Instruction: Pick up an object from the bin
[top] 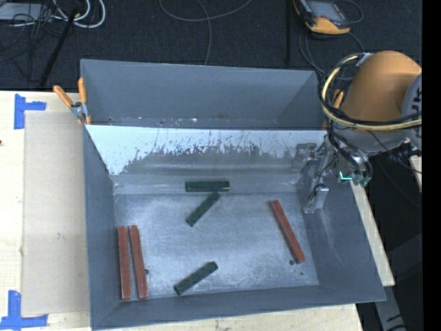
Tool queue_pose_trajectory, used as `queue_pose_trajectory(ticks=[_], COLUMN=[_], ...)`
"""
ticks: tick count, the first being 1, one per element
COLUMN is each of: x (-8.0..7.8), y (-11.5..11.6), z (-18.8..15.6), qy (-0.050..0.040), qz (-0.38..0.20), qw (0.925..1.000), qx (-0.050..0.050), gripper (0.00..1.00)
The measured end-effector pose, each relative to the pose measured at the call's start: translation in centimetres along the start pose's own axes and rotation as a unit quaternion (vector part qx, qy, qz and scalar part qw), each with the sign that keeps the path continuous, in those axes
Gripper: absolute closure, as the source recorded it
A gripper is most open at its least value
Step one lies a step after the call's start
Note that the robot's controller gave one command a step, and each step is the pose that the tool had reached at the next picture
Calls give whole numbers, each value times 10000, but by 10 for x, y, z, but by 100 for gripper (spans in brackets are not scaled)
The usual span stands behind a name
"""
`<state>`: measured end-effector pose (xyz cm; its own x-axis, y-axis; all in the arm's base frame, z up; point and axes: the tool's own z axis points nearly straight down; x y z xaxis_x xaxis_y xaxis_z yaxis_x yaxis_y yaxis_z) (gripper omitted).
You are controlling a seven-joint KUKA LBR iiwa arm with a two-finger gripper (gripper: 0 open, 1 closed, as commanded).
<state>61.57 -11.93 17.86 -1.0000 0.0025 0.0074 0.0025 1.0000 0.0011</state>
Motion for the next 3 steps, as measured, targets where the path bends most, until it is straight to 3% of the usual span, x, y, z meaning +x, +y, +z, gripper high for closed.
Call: queue_pose_trajectory(ticks=[1,2,3], x=[51,77,60], y=[0,-17,29], z=[79,111,109], qy=[22,-16,-33], qz=[85,-137,-4828], qw=[10000,9999,8757], qx=[-5,-1,15], gripper=[0,0,0])
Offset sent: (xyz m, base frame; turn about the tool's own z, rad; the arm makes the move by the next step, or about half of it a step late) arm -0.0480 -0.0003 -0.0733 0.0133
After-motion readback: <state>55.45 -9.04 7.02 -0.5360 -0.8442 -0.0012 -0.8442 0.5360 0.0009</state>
